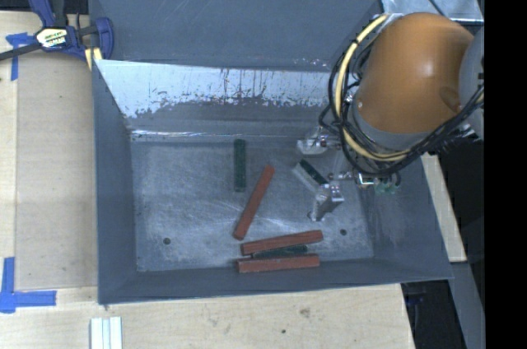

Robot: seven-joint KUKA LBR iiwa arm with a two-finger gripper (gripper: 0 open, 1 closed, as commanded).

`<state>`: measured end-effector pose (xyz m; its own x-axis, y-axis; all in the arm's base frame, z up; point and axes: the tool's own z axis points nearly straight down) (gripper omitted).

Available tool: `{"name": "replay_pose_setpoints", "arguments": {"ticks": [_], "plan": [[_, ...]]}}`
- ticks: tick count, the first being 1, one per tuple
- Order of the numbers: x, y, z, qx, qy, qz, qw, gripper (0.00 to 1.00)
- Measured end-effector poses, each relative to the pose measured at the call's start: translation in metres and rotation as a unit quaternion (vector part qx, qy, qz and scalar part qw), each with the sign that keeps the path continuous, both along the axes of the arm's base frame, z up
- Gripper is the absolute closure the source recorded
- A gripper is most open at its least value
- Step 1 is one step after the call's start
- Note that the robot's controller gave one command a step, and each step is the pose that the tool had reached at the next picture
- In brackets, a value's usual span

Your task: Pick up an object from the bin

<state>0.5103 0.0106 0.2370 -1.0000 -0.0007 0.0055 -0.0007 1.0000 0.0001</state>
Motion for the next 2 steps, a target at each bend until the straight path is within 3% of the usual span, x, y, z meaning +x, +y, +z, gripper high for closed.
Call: {"name": "replay_pose_setpoints", "arguments": {"ticks": [1,2], "plan": [[0.002,0.0,0.004,0.0,-0.0044,0.0,1.0,0.0],[0.008,0.031,-0.042,0.0,-0.0071,0.036,0.9993,0.0]]}}
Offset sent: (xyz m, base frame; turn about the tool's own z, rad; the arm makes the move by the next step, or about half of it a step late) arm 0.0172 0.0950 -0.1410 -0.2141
